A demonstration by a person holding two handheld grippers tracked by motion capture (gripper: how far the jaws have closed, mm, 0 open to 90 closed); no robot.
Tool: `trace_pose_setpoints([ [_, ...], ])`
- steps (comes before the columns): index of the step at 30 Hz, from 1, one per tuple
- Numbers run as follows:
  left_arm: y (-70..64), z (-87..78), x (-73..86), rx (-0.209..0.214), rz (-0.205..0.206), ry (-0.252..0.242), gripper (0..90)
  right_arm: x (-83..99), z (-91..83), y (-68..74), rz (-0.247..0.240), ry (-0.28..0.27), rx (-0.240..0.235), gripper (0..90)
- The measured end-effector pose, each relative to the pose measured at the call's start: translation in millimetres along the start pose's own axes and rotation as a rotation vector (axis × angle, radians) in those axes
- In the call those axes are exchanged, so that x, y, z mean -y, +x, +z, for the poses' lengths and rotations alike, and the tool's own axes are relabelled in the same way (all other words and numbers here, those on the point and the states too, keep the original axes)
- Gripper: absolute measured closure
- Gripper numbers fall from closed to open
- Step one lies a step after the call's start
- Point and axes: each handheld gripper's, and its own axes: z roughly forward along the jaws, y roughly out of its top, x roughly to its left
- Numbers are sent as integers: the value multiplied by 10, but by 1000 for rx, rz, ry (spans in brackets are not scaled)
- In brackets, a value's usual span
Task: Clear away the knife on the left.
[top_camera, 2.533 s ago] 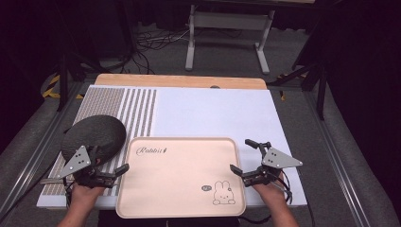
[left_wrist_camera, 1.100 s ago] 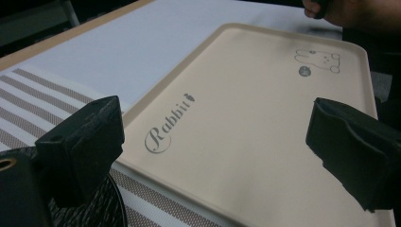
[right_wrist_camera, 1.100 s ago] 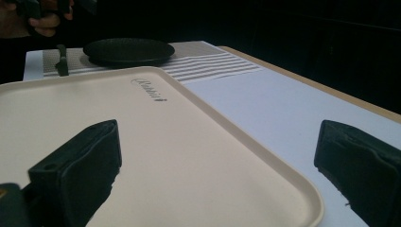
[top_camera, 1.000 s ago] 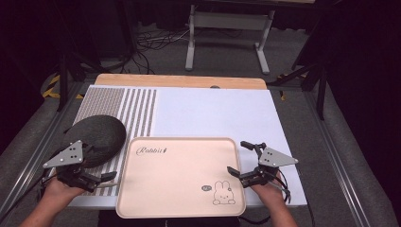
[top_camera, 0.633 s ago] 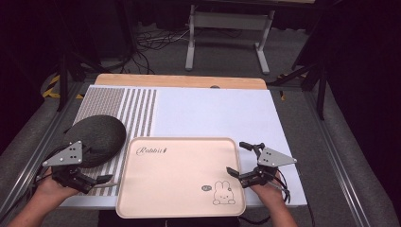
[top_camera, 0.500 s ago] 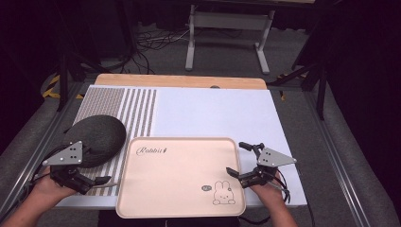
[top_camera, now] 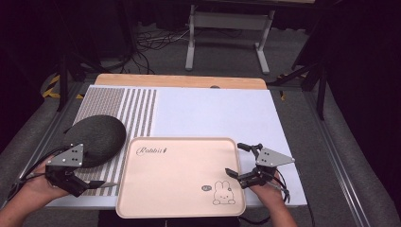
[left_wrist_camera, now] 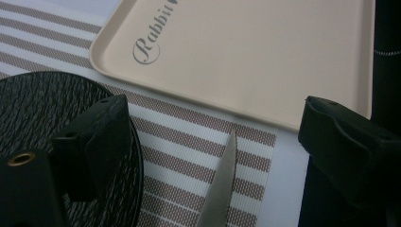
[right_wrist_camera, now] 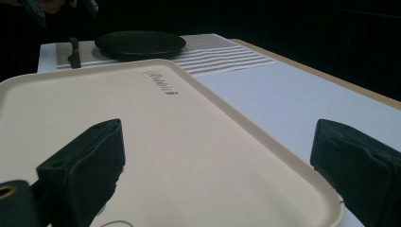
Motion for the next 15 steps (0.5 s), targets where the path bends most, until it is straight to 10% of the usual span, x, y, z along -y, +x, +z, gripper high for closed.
trace_pose_setpoints([
  [15, 37, -27, 54, 18, 38, 177, 142, 7, 15, 2, 6, 13, -10, 47],
])
